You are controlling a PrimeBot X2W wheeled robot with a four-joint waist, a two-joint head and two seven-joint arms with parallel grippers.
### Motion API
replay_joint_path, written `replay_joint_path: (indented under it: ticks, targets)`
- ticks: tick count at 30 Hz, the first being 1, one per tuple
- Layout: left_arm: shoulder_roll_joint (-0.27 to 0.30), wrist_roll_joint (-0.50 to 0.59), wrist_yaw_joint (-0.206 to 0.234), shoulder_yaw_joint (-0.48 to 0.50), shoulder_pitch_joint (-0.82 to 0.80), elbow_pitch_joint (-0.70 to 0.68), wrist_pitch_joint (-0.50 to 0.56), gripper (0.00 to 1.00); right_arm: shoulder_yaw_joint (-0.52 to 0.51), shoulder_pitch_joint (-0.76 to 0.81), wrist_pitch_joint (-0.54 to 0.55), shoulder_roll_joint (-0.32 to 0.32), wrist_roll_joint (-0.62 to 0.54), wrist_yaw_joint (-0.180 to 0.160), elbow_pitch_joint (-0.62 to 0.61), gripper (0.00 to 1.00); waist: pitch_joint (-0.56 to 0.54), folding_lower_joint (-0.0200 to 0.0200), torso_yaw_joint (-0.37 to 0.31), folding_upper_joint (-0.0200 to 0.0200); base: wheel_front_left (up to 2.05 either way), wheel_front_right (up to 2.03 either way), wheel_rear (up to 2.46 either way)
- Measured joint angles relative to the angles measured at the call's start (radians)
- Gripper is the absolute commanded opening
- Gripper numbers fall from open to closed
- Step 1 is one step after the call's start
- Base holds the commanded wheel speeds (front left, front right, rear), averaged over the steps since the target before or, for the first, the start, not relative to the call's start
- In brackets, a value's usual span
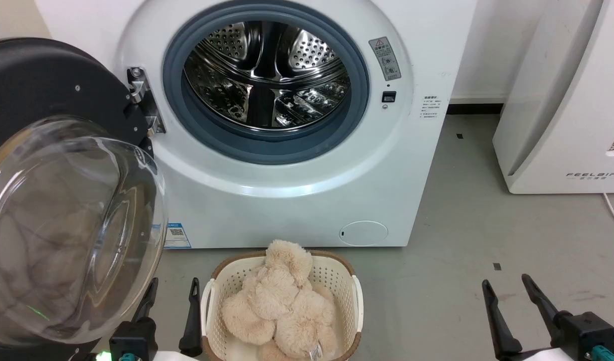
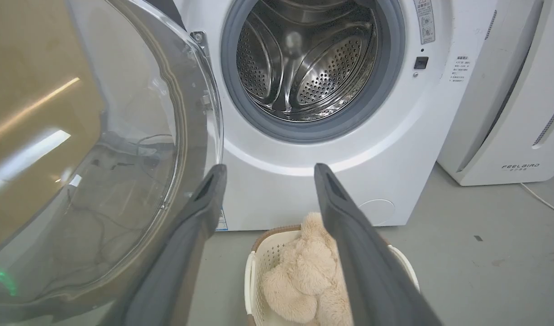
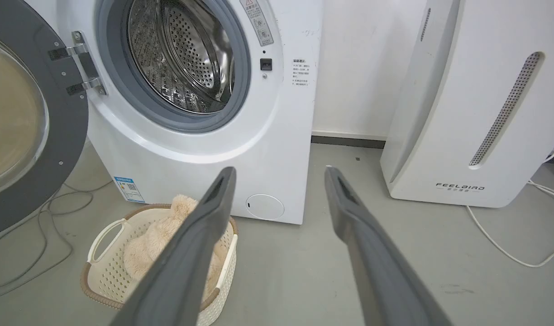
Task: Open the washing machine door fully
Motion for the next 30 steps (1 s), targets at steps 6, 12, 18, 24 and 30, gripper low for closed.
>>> replay_joint_path:
  ticks: [6,12,18,24,30]
  targets:
    - [0.012,0.007,0.009,-0.003,-0.003,0.005,0.000,1.00,0.007,0.000,0.000,0.000,0.000,0.000,0.000,1.00,0.006,0.0000,-0.004,-0.0001,0.00,0.00,0.00]
    - [0.014,0.006,0.011,-0.008,-0.002,0.004,0.000,0.00,0.006,0.000,0.000,0.000,0.000,0.000,0.001,0.00,0.008,0.0000,-0.006,0.0000,0.00,0.00,0.00]
    - [0.013,0.006,0.010,-0.007,-0.002,0.002,0.009,0.00,0.007,-0.001,0.000,0.000,0.000,0.000,0.001,0.00,0.009,0.0000,-0.006,0.0000,0.00,0.00,0.00]
    - [0.010,0.007,0.007,-0.004,-0.002,-0.002,0.018,0.00,0.009,-0.001,0.004,0.000,0.000,0.000,0.002,0.00,0.009,0.0000,-0.006,0.0000,0.00,0.00,0.00]
    - [0.005,0.012,0.007,0.000,-0.002,-0.007,0.028,0.00,0.011,-0.004,0.009,0.000,0.000,0.000,0.003,0.00,0.010,0.0000,-0.006,0.0000,0.00,0.00,0.00]
